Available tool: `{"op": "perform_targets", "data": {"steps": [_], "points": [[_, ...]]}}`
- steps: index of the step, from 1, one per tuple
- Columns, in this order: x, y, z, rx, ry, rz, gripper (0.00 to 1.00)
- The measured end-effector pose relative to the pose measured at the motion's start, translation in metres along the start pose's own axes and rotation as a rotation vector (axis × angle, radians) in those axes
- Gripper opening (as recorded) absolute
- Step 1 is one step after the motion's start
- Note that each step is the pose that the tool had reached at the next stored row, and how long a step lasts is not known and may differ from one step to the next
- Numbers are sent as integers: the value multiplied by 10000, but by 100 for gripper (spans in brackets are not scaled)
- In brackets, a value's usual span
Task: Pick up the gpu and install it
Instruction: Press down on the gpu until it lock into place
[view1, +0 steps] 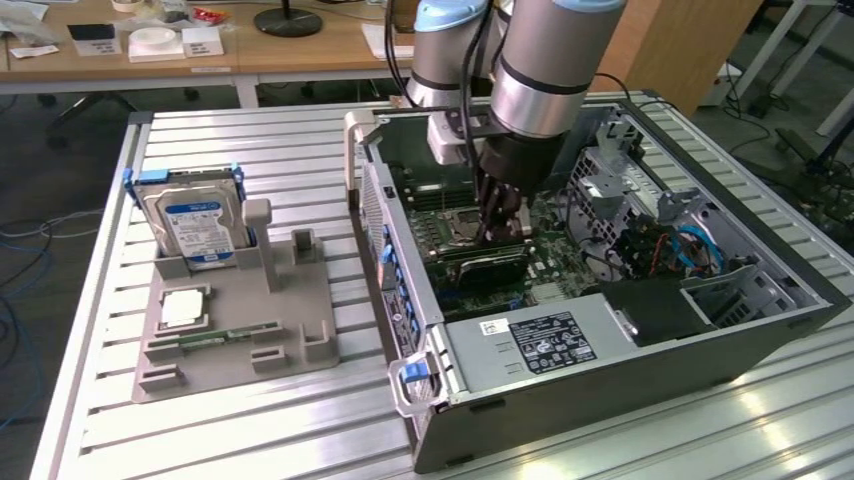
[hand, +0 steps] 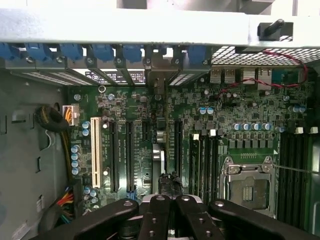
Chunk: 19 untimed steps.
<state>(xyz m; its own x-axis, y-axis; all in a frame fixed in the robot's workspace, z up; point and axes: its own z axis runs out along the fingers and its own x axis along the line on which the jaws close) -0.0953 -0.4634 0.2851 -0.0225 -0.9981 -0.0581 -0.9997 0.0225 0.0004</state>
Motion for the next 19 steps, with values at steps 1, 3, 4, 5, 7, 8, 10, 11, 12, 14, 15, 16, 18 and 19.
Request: {"op": "perform_targets", "data": {"steps": [1, 3, 4, 5, 7, 8, 10, 11, 12, 14, 15, 16, 18, 19], "points": [[1, 0, 15, 0, 0, 0, 11], [1, 0, 19, 0, 1, 0, 11], [1, 0, 20, -1, 2, 1, 11], [1, 0, 22, -1, -6, 1, 11], [-3, -1, 32, 0, -25, 0, 11], [-4, 0, 38, 0, -28, 0, 11], [-6, 0, 56, 0, -29, 0, 11], [-6, 0, 66, -1, -28, 1, 11], [-5, 0, 78, 0, -28, 1, 11], [-4, 0, 82, -1, -26, 1, 11], [-4, 0, 82, -2, -26, 1, 11], [-4, 1, 82, -2, -26, 1, 11], [-7, 0, 86, 1, -29, 1, 11], [-9, 0, 88, 1, -31, 1, 11]]}}
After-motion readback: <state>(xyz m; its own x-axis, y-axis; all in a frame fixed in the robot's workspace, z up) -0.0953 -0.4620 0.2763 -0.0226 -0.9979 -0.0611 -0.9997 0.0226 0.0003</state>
